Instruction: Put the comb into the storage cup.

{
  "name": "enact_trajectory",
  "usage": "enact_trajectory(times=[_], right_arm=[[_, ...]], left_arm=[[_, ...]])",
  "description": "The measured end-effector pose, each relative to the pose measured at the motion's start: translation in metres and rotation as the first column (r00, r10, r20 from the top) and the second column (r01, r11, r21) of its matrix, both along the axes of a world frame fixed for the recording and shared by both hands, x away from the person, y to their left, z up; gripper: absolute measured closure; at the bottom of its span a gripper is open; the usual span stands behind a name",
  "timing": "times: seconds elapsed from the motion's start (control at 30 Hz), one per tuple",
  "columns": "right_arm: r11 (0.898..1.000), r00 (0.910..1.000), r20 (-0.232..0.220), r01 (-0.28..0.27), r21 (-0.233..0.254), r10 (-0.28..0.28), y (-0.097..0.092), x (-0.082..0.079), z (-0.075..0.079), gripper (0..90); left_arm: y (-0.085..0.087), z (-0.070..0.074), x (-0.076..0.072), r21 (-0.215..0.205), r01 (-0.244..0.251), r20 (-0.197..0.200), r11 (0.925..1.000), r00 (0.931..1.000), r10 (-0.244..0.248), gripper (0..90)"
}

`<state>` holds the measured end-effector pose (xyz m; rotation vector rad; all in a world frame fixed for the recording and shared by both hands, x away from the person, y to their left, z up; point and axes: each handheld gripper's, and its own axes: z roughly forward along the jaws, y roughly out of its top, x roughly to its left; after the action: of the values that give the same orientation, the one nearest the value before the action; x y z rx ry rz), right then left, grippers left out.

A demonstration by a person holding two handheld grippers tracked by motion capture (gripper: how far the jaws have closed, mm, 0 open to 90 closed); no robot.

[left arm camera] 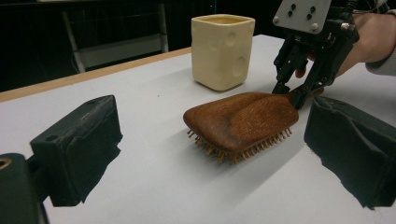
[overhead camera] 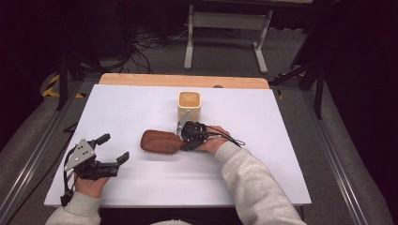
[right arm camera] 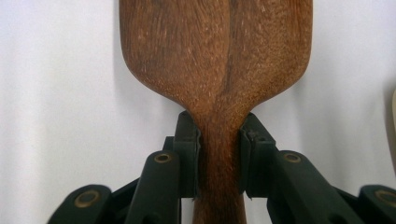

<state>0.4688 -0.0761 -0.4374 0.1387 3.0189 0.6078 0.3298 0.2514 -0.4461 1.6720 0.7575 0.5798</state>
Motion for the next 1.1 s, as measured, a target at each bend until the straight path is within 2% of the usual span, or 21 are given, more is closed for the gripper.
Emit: enact_trajectory(times=[0.2,0.33,0.47,0.6,0.7,0.8,0.87,0.93,0.97,1.07,1.1], right_arm=[[1.0,0.9998,0.006,0.017,0.0,-0.017,0.0,-0.004,0.002,72.4],[1.0,0.9995,0.032,-0.001,0.015,0.001,0.0,-0.005,0.003,72.4],[0.999,0.9987,0.051,-0.006,0.04,0.004,0.0,-0.008,0.008,72.4],[0.996,0.9972,0.075,-0.011,0.088,0.004,-0.003,-0.012,0.018,72.4],[0.995,0.9959,0.091,-0.01,0.101,0.0,-0.004,-0.014,0.022,72.4],[0.991,0.9937,0.112,-0.018,0.13,0.003,-0.007,-0.017,0.029,72.3],[0.984,0.9919,0.127,-0.018,0.176,-0.005,-0.011,-0.023,0.037,72.3],[0.979,0.9903,0.138,-0.021,0.202,-0.007,-0.013,-0.027,0.042,72.3],[0.979,0.9903,0.138,-0.021,0.202,-0.007,-0.013,-0.027,0.042,72.3],[0.965,0.9874,0.155,-0.011,0.263,-0.031,-0.021,-0.034,0.052,72.3],[0.965,0.9874,0.155,-0.011,0.263,-0.031,-0.021,-0.034,0.052,72.3]], left_arm=[[0.0,0.0,0.0,-0.003,-0.001,0.0,1.0,1.0,0.001,4.9],[0.0,0.0,0.0,-0.002,0.0,0.0,1.0,1.0,0.0,4.9],[0.0,0.0,0.0,-0.004,-0.003,0.0,1.0,1.0,0.003,4.9],[0.001,0.0,0.0,-0.005,-0.003,0.0,1.0,1.0,0.003,4.9],[0.0,0.0,0.0,-0.005,-0.001,-0.001,1.0,1.0,0.001,4.9],[0.0,0.0,0.0,-0.005,-0.001,-0.001,1.0,1.0,0.001,5.0],[0.0,0.0,0.0,-0.005,0.001,-0.004,1.0,1.0,-0.001,4.9],[0.0,0.0,0.0,-0.005,0.002,-0.007,1.0,1.0,-0.002,4.9],[0.0,0.0,0.0,-0.005,0.004,-0.008,1.0,1.0,-0.004,4.9],[0.0,0.0,0.001,-0.007,0.008,-0.01,0.9999,0.9999,-0.008,4.7],[0.0,0.0,0.001,-0.009,0.008,-0.012,0.9999,0.9999,-0.008,4.7]])
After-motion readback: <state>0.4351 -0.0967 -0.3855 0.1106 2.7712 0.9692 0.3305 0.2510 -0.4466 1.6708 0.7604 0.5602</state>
